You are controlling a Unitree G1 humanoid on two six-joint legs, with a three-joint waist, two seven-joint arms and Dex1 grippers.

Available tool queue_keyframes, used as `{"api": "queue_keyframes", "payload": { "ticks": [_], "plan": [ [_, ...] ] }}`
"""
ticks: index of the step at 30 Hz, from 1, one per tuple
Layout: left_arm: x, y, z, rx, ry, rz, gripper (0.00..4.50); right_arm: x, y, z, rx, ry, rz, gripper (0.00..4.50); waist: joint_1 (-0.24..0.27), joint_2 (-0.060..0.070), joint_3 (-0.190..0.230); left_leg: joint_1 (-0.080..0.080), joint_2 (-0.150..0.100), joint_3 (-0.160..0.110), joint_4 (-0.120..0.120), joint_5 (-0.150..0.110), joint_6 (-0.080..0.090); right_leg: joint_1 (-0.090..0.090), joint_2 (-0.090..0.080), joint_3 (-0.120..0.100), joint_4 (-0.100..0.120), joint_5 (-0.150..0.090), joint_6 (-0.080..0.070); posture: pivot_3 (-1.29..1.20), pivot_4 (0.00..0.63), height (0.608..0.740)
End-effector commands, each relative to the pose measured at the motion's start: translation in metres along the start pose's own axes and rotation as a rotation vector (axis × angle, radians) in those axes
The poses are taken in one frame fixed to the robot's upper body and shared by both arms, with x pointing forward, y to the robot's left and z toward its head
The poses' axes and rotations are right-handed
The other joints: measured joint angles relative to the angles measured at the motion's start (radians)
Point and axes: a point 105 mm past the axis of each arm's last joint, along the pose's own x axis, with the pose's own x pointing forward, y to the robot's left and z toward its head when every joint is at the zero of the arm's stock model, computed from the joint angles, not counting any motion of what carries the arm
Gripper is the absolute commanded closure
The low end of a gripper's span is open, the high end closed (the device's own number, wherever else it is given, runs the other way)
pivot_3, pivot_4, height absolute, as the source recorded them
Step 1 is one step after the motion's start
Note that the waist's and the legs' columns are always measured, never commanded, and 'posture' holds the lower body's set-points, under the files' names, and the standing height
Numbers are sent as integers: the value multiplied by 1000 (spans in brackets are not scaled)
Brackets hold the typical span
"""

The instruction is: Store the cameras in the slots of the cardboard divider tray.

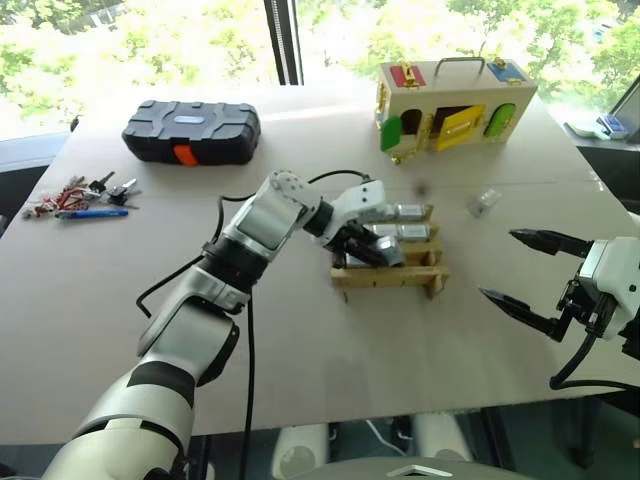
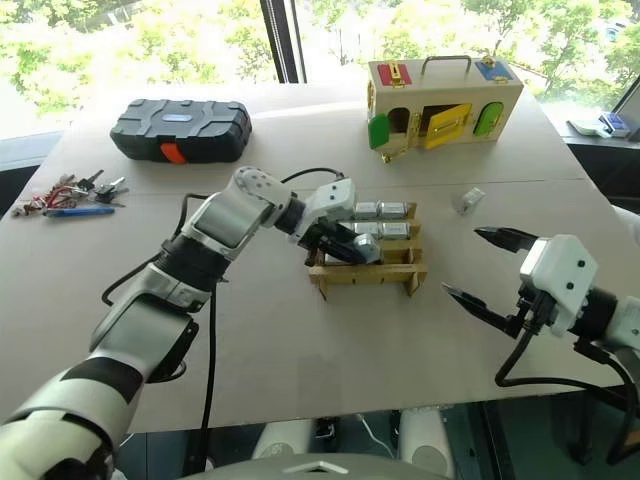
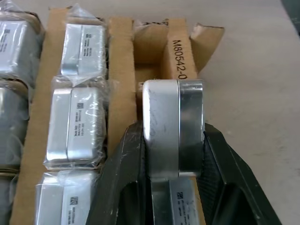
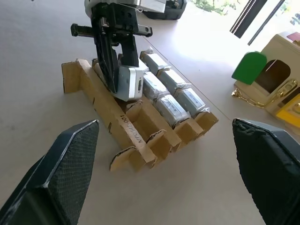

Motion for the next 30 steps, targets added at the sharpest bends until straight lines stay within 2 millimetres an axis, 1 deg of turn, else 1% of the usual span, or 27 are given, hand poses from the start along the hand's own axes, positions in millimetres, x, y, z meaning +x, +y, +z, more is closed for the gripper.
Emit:
{"api": "queue_keyframes", "payload": {
  "ticks": [1,7,10,14,20,24,30],
  "plan": [
    [-3,5,3,49,32,49,3682,0,0,6,-37,-12,7,0,0,0,0,0,0,0,0,0,0,0,0,0,0,0,0,0,150,740],
    [-2,6,0,142,95,54,3682,0,-1,5,-39,-6,-1,0,0,0,0,2,0,1,1,0,0,1,0,1,2,0,0,0,150,740],
    [-2,6,-4,154,126,58,3682,0,0,5,-37,0,-3,0,0,0,0,2,0,1,1,0,0,1,0,1,3,0,0,0,150,740],
    [-4,5,-6,152,152,62,3682,0,0,2,-25,12,-7,0,-1,0,-1,2,0,1,1,0,0,1,0,1,4,0,0,0,150,740],
    [-6,1,-3,133,180,70,3682,3,-1,0,-6,33,-22,0,-4,0,-1,3,0,1,2,0,0,0,0,2,5,0,0,0,150,740],
    [-6,-3,2,114,183,64,3682,5,-2,-3,-21,68,-41,0,-4,0,-1,3,0,1,2,0,0,0,0,2,6,0,0,0,150,740],
    [-4,-4,1,120,203,67,3682,5,-2,-3,-18,72,-49,0,-4,0,-1,3,0,1,2,0,0,0,0,2,6,0,0,0,150,740]
  ]
}}
